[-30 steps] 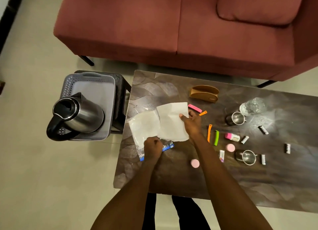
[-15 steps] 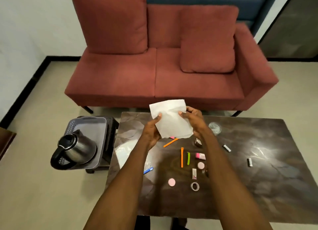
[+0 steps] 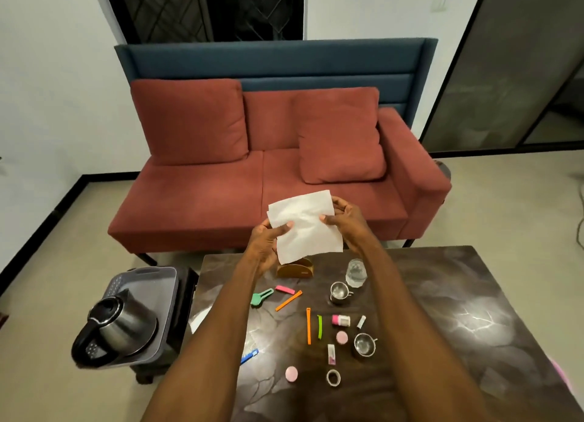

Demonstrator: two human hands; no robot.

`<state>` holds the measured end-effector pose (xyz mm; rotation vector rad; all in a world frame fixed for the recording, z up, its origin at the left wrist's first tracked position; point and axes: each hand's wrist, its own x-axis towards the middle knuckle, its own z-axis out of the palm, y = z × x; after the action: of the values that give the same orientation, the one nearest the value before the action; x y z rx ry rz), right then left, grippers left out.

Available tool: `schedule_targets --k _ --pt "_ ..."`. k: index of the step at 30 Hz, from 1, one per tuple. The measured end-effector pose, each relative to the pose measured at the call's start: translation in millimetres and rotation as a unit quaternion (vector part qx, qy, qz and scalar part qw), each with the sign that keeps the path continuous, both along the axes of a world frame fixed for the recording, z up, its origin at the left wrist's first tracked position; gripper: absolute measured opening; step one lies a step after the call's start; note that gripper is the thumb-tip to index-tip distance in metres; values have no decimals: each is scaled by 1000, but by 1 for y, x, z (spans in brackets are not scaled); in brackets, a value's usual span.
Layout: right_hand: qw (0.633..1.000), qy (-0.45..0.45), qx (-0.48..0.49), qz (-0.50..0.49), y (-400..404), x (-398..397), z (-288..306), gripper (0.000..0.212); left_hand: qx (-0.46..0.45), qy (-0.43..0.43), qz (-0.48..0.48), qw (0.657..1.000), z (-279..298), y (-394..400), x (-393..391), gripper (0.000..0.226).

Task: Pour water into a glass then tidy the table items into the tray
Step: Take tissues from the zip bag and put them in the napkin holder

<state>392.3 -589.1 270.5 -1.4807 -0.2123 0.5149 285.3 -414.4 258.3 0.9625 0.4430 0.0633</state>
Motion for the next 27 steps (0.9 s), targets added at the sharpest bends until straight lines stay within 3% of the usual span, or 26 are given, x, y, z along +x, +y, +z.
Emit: schedule_targets --k 5,10,15,19,24,27 --pt "999 -34 -8 29 -1 5 5 62 -1 16 -13 1000 5 -4 11 29" --pt "999 -47 -28 -3 -2 9 3 75 5 2 -22 1000 2 9 23 44" --pt "999 -6 6 -50 -4 5 -1 43 -3 -3 -48 999 -6 22 26 48" --pt "998 5 3 -56 -1 -1 3 44 113 53 -113 986 -6 25 25 58" --pt "998 35 -52 -8 1 -12 3 44 107 45 -86 990 -10 29 27 47" --pt "997 35 -73 -21 3 -17 0 41 75 47 -83 993 -13 34 25 56"
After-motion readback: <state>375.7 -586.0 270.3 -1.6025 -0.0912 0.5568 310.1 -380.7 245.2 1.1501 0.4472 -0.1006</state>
